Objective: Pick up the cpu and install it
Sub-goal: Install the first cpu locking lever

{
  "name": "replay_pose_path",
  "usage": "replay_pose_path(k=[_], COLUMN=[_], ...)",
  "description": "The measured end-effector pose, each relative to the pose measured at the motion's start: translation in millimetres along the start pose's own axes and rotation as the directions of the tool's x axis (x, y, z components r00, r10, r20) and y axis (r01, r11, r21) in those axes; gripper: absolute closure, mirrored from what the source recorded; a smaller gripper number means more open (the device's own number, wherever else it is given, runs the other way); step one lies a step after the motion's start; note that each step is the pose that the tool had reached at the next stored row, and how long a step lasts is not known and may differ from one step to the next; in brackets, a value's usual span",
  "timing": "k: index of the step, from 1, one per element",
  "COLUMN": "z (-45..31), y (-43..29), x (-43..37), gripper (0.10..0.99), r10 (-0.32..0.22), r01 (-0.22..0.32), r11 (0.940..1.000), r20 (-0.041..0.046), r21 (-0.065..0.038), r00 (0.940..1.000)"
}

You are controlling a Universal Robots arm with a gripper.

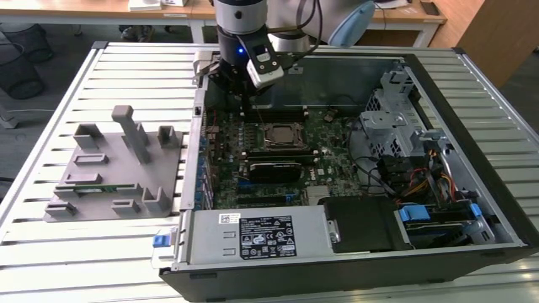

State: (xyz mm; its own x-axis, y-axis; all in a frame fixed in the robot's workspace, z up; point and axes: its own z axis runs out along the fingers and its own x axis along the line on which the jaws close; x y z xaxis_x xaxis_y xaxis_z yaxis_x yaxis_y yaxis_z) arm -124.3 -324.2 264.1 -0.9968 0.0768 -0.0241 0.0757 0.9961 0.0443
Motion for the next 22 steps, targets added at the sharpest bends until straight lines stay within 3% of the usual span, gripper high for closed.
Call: replay_pose_path(k=[22], z=[4.5], y=[10.1], x=[-1.4], gripper=[0.973], r10=[0.0], r01=[0.0], r11=[1.0], r20=[-0.0001], r21=[0.0], r00=[1.0])
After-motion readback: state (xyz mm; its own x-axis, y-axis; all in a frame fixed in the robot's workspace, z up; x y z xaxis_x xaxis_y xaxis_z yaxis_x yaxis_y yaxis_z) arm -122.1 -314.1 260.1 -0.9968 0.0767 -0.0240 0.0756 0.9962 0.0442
